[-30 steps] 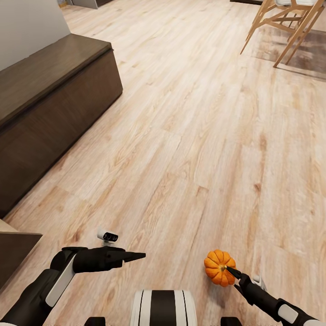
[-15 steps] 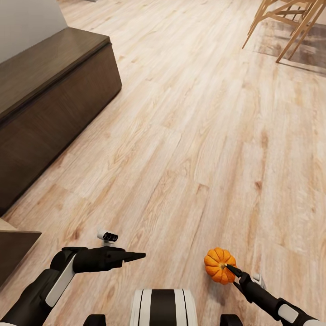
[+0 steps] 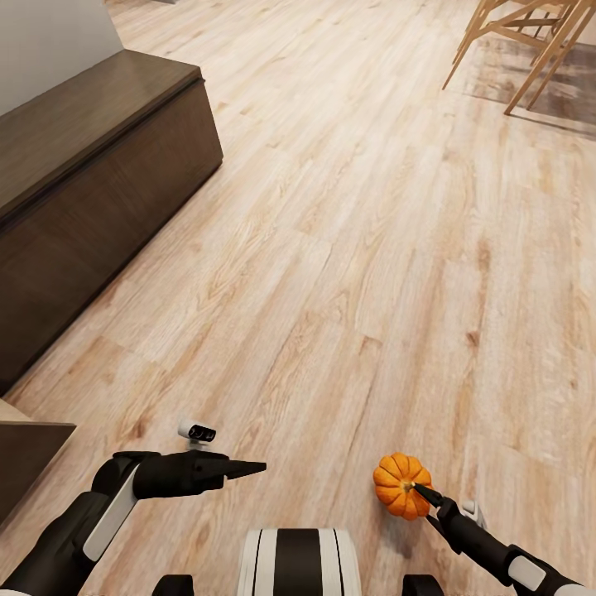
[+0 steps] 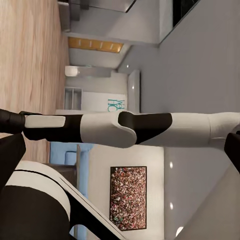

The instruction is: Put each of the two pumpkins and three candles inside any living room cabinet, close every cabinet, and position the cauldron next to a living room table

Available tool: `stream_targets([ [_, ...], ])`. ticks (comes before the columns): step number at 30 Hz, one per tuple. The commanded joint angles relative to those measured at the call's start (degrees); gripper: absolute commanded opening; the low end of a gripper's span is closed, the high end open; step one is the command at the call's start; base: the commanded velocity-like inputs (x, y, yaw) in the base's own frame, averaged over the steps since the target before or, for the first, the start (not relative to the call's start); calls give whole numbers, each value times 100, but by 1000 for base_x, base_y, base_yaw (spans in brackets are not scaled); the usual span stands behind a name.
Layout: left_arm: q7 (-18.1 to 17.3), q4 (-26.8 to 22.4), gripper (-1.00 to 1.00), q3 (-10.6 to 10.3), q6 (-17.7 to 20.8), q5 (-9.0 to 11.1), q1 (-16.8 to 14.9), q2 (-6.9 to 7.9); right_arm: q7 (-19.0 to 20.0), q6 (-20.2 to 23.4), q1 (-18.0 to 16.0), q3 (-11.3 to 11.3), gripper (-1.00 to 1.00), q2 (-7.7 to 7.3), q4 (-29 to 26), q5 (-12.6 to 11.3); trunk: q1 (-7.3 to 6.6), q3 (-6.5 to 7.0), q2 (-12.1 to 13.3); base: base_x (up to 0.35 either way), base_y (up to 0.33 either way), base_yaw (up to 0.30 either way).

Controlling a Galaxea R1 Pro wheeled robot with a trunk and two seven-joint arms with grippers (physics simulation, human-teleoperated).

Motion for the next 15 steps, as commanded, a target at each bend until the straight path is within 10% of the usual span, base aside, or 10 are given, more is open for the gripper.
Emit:
stream_targets([
  [1,-8,2,100,-14,60,23,-5,5,-227,10,-5,214,100,0,24,-19,0,-3,-1,0,0,0],
  [15,-8,2,100,-14,60,23,-5,5,-227,10,-5,214,100,0,24,-20,0,-3,-1,11,13,0],
])
